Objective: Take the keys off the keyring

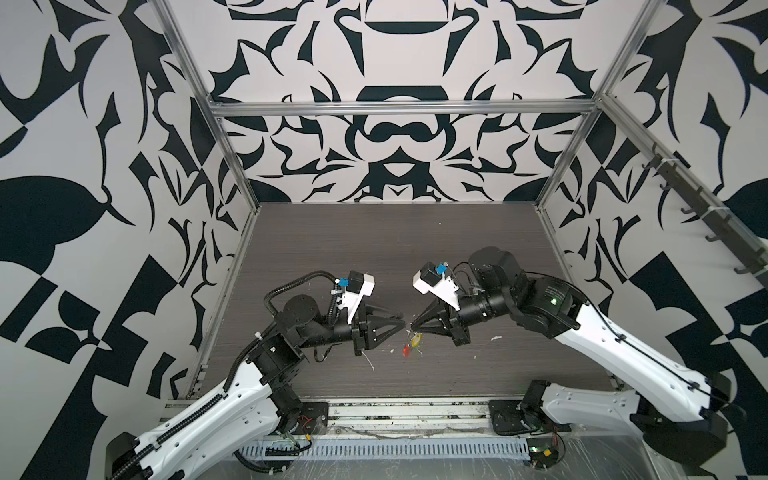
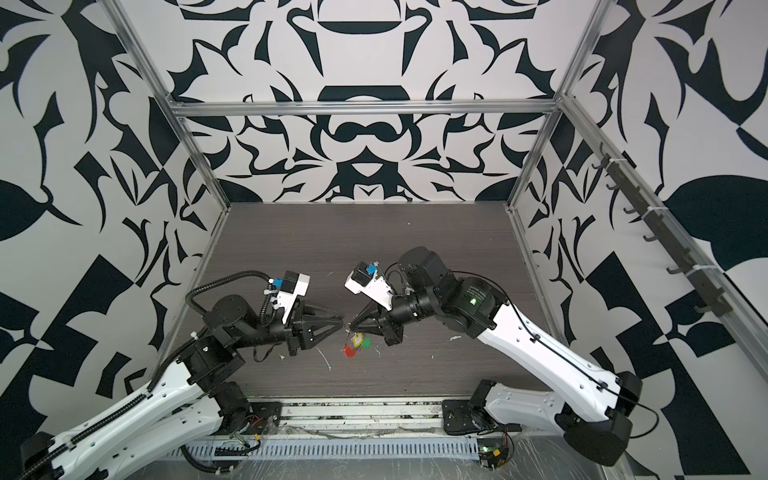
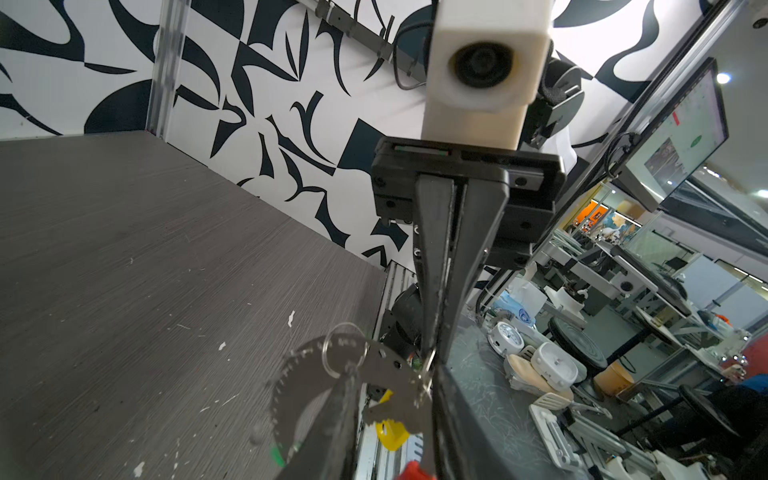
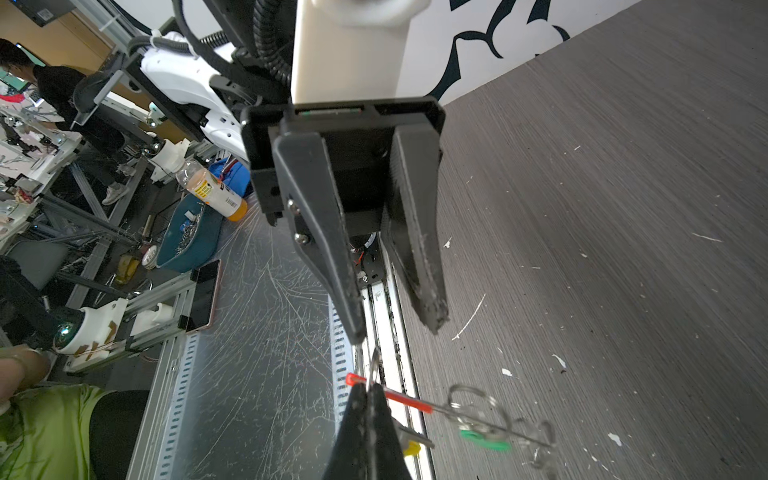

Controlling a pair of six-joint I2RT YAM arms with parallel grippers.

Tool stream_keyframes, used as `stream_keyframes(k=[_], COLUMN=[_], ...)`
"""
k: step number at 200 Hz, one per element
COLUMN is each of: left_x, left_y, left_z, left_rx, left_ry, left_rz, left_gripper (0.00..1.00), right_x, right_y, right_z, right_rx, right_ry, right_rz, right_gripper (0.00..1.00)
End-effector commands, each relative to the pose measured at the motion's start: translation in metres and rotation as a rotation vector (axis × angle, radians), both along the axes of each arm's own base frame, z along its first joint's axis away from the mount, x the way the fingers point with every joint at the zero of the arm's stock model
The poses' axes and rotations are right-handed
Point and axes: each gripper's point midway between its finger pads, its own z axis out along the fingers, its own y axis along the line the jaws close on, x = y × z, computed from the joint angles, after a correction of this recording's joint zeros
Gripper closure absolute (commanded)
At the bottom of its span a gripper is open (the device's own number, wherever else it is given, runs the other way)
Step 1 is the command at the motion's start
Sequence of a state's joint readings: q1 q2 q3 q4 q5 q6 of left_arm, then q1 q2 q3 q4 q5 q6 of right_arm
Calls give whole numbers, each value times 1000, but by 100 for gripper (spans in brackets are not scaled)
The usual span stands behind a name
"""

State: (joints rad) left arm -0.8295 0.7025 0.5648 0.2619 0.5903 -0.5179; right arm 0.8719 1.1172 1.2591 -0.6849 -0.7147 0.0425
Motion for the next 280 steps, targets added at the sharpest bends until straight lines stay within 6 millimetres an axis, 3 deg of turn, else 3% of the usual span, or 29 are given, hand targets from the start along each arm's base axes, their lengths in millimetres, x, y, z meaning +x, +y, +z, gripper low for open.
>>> stream_keyframes(k=[1, 84, 113, 153, 184, 213, 280], left_x=[-9, -12, -13, -9, -1, 3, 1], left_y=[0, -4, -4, -3, 8, 19, 25], left_z=[24, 21, 22, 25, 34, 43, 54], left_rx=[-60, -48, -48, -69, -119, -162, -229], left_ry=[-40, -15, -16, -37, -81, -106, -133], left_rz=[-52, -94, -98, -69, 34, 102, 113], left_gripper=[71, 88, 100, 100, 100, 100, 100], right_x=[-3, 8, 10, 16, 23, 29, 27], right_y=[3, 5, 7, 9, 0, -7, 1], right_z=[25, 25, 26, 27, 39, 38, 37], right_rx=[72, 67, 73, 95, 163, 225, 376], right_ry=[-45, -69, -63, -62, -126, -174, -192], right_rz=[35, -18, -25, -65, -150, -223, -255], right_gripper=[100, 100, 100, 100, 67, 58, 57])
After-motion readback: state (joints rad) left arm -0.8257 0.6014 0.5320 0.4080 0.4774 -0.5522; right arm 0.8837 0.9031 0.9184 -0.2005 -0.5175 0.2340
